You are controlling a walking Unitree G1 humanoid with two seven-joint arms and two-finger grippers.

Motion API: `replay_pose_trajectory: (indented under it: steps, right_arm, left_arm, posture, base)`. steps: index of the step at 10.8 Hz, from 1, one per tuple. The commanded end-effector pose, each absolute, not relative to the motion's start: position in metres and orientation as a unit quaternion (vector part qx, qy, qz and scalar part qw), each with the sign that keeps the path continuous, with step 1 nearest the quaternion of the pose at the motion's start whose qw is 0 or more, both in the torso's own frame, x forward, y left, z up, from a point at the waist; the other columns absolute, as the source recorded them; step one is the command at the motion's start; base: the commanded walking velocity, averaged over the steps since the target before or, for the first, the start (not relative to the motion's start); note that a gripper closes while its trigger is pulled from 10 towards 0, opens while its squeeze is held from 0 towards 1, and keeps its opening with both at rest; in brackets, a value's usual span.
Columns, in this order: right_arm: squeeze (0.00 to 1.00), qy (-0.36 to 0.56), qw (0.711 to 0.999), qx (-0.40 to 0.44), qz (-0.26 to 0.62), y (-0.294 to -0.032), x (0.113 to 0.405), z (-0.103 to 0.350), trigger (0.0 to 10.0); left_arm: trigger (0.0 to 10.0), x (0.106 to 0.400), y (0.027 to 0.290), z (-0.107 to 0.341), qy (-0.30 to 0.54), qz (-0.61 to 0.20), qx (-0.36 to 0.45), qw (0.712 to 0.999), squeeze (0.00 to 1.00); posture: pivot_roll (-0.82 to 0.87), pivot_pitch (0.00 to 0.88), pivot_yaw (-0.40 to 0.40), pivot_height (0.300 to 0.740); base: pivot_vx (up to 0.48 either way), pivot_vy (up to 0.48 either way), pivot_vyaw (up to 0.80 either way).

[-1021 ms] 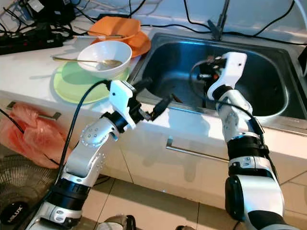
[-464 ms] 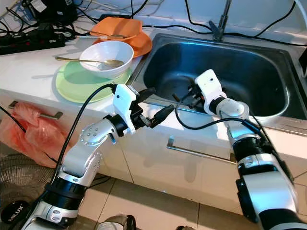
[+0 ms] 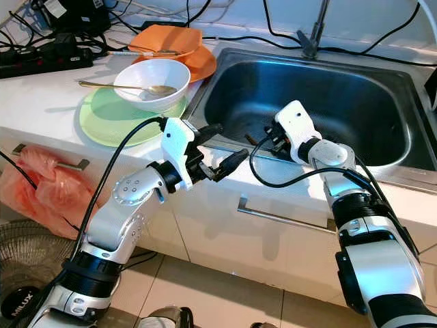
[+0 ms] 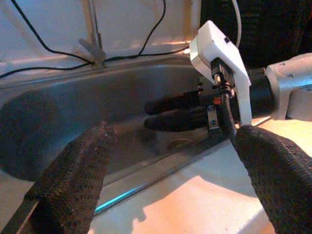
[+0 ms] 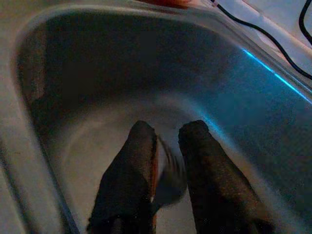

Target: Kitchen organization

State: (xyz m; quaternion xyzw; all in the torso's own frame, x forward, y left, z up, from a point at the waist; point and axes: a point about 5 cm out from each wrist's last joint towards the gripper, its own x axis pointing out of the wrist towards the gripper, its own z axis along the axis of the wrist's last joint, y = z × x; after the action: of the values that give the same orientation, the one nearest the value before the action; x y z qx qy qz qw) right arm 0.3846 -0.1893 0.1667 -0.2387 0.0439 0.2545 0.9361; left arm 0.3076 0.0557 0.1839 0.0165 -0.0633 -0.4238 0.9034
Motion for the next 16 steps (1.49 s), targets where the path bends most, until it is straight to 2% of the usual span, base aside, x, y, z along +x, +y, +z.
replay_pose_trajectory:
  steps: [1, 4, 8, 10, 12, 14, 16]
  right_arm:
    - [1.00, 0.074, 0.929, -0.239, 0.272, -0.186, 0.382, 0.153, 10.0]
    - [1.00, 0.066, 0.933, -0.221, 0.275, -0.186, 0.383, 0.158, 10.0]
    - [1.00, -0.018, 0.957, -0.117, 0.267, -0.173, 0.390, 0.191, 10.0]
    - [1.00, -0.054, 0.959, -0.055, 0.271, -0.167, 0.387, 0.203, 10.0]
    - [1.00, -0.105, 0.952, -0.010, 0.287, -0.150, 0.378, 0.220, 10.0]
    - [1.00, -0.128, 0.950, 0.030, 0.285, -0.138, 0.368, 0.227, 10.0]
    - [1.00, -0.130, 0.944, 0.060, 0.298, -0.129, 0.355, 0.229, 10.0]
  left_arm:
    - [10.0, 0.306, 0.053, 0.189, -0.071, -0.436, 0.023, 0.897, 1.00]
    - [10.0, 0.307, 0.053, 0.190, -0.069, -0.432, 0.031, 0.898, 1.00]
    - [10.0, 0.318, 0.077, 0.201, -0.088, -0.375, 0.068, 0.920, 1.00]
    - [10.0, 0.329, 0.107, 0.213, -0.129, -0.272, 0.081, 0.950, 1.00]
    - [10.0, 0.337, 0.142, 0.228, -0.174, -0.147, 0.097, 0.969, 1.00]
    - [10.0, 0.341, 0.176, 0.236, -0.193, -0.048, 0.085, 0.976, 1.00]
    - [10.0, 0.343, 0.192, 0.235, -0.188, -0.007, 0.061, 0.980, 1.00]
  posture:
    - [0.18, 0.094, 0.024, 0.740]
    - [0.17, 0.093, 0.028, 0.740]
    - [0.18, 0.083, 0.024, 0.740]
    - [0.19, 0.080, 0.023, 0.740]
    - [0.19, 0.080, 0.023, 0.740]
    - [0.20, 0.076, 0.026, 0.740]
    - [0.20, 0.078, 0.025, 0.740]
  base:
    - [0.000, 0.000, 0.00]
    - [0.000, 0.000, 0.00]
    - [0.000, 0.000, 0.00]
    - [0.000, 0.000, 0.00]
    - [0.000, 0.000, 0.00]
    - [0.000, 0.000, 0.00]
    - [0.000, 0.000, 0.00]
